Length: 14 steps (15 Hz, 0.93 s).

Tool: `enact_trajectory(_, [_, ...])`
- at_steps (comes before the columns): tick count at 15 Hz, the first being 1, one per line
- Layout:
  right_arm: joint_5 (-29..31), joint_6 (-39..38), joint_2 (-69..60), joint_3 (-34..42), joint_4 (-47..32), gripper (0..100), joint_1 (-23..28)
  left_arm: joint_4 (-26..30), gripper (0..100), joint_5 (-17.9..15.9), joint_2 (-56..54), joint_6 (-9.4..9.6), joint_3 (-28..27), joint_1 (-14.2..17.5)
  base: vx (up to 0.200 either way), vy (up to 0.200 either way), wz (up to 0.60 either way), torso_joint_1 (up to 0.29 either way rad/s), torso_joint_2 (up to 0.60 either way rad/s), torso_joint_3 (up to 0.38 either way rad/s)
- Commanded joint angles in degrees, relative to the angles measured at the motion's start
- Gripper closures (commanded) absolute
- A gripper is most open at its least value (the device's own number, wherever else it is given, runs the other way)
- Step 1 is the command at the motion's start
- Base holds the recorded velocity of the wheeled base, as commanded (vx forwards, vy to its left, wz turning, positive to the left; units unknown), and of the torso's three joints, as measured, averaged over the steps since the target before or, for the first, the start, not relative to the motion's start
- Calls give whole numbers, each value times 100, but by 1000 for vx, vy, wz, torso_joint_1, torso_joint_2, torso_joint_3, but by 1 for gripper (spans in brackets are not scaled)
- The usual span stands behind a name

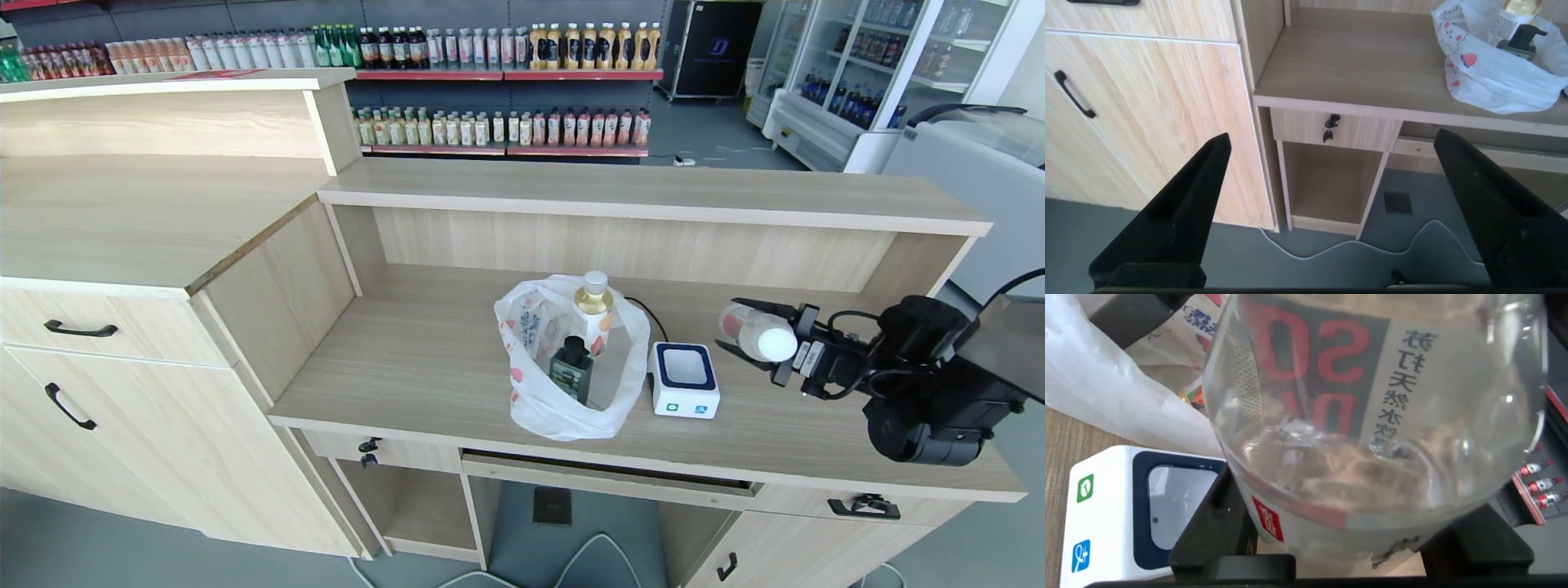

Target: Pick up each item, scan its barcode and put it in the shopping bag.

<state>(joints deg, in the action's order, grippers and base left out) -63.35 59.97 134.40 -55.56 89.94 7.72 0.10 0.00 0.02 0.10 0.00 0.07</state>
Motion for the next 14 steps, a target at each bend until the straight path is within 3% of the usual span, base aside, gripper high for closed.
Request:
enact_trajectory(1, [-54,6,95,-51,6,100,-7,-1,0,0,-2,-1,0,1,0,0,0,0,0,0])
enact_trajectory(14, [-72,6,403,-253,6,100,-174,-1,0,0,-2,-1,0,1,0,0,0,0,0,0])
